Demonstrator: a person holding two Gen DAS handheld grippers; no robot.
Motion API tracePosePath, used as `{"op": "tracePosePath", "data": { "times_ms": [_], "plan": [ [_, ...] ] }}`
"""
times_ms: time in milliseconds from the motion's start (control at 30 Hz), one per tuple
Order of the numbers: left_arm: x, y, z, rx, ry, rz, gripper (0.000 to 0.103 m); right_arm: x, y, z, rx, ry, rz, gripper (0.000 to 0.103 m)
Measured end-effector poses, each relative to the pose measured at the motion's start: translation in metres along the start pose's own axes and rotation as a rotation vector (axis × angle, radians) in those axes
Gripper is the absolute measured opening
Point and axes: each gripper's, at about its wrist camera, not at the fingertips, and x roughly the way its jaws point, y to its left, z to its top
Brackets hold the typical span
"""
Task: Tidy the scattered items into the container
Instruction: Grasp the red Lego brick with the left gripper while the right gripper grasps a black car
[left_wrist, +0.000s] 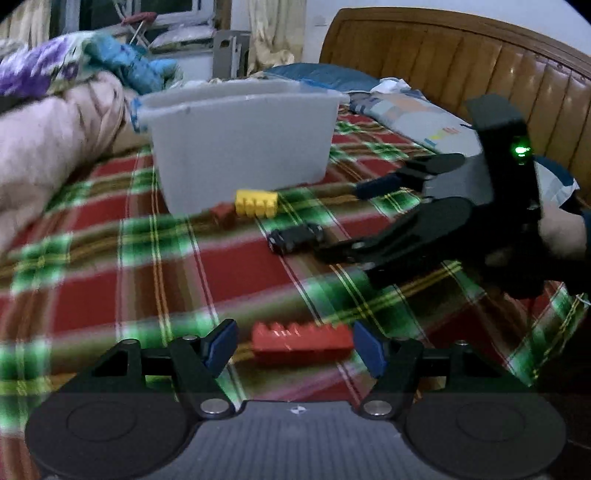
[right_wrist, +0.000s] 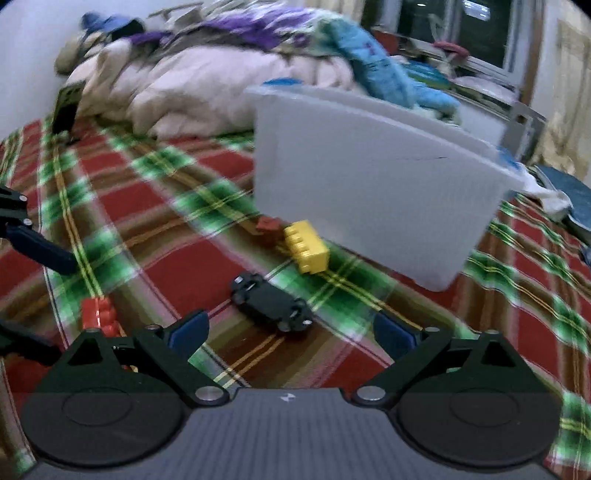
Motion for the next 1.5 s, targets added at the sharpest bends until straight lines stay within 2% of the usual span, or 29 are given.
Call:
{"op": "tracePosePath", "data": {
  "times_ms": [100,200,467,700,867,933,967,1000,1033,1067,1133,1167,1300,1400,1500],
  "plan": [
    [0.008,-0.007,-0.005,0.023,0.009,-0.008,0.072,0.008,0.005,0.001,-0.037,0.007,0.004,0.098],
    [0.01,-0.015,-0.006,0.11,-0.027,-0.002,0.072,0.013,0.004,0.005,-0.04,0.007,0.012,0.098],
    [0.015,-0.003,-0.001,0.359,-0.027,-0.127,0.072,0.026,-0.007,0.01,-0.049,0.036,0.09,0.094],
    [0.029,0.012,0.017,0.52,0.033,-0.264,0.072,0.035,-0.017,0.01,-0.072,0.059,0.164,0.088],
    [0.047,0.015,0.027,0.555,0.1,-0.355,0.071,0.041,-0.024,0.015,-0.085,0.065,0.193,0.081],
    [0.048,0.016,0.025,0.575,0.123,-0.386,0.071,0.044,-0.026,0.017,-0.089,0.069,0.217,0.07],
    [0.05,0.015,0.022,0.583,0.143,-0.4,0.071,0.046,-0.027,0.018,-0.089,0.071,0.232,0.068],
    [0.053,0.013,0.018,0.596,0.164,-0.404,0.068,0.047,-0.029,0.018,-0.083,0.072,0.243,0.063],
    [0.055,0.01,0.013,0.626,0.168,-0.387,0.066,0.048,-0.029,0.019,-0.076,0.072,0.255,0.051],
    [0.055,0.007,0.008,0.654,0.157,-0.375,0.067,0.048,-0.029,0.019,-0.074,0.072,0.263,0.046],
    [0.056,0.007,0.007,0.633,0.151,-0.375,0.063,0.047,-0.025,0.019,-0.083,0.069,0.264,0.036],
    [0.056,0.009,0.009,0.612,0.148,-0.372,0.06,0.046,-0.023,0.019,-0.086,0.067,0.264,0.035],
    [0.052,0.011,0.009,0.596,0.118,-0.315,0.034,0.038,-0.021,0.016,-0.076,0.056,0.253,0.034],
    [0.047,0.011,0.007,0.581,0.108,-0.29,0.029,0.029,-0.02,0.014,-0.065,0.037,0.237,0.034],
    [0.047,0.007,0.003,0.575,0.105,-0.262,0.027,0.022,-0.021,0.013,-0.049,0.028,0.219,0.034]
  ]
}}
